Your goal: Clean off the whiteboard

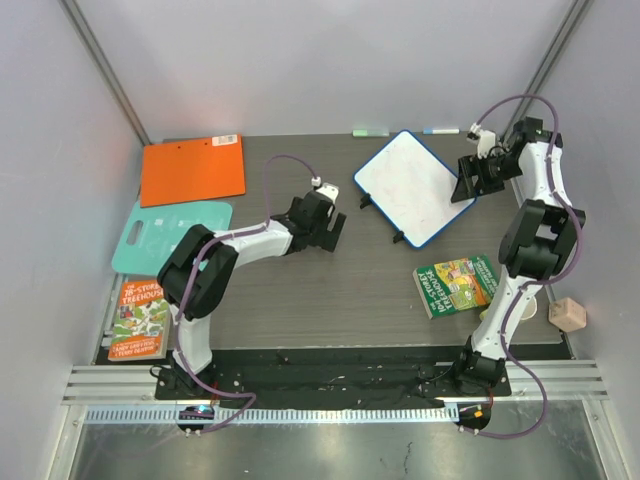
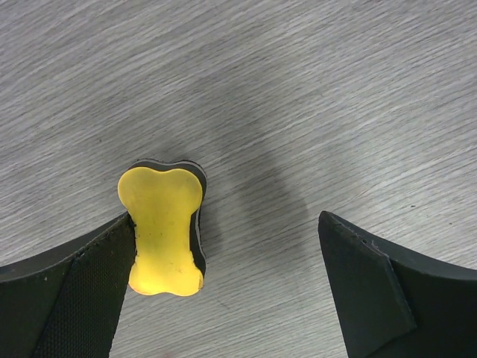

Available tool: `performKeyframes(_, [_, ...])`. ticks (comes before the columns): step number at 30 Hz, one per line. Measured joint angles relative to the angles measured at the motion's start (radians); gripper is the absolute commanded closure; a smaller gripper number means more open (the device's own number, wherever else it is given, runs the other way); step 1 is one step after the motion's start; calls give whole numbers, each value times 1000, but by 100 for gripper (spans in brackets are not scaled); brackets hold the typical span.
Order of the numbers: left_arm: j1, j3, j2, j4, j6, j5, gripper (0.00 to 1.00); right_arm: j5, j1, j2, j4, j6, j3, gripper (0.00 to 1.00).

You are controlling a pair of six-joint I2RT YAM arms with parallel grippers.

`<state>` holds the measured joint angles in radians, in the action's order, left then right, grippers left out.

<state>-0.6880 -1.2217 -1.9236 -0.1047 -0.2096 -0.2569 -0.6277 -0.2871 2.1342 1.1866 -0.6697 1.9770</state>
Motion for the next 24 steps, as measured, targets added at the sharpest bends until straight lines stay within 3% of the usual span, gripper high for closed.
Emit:
performKeyframes(8, [24,-31,2,-83,-23,40,0,163,0,-103,-178,177,-33,14])
performKeyframes(17, [227,29,21,-17,-224,439,0,260,12,-287,-359,309,-88,12])
performKeyframes(21, [277,43,27,-1,-258,461,0,260,111,-407,-416,324,-89,12])
performKeyframes(24, [267,66,57,-23,-259,437,0,240,264,-452,-446,323,-89,13])
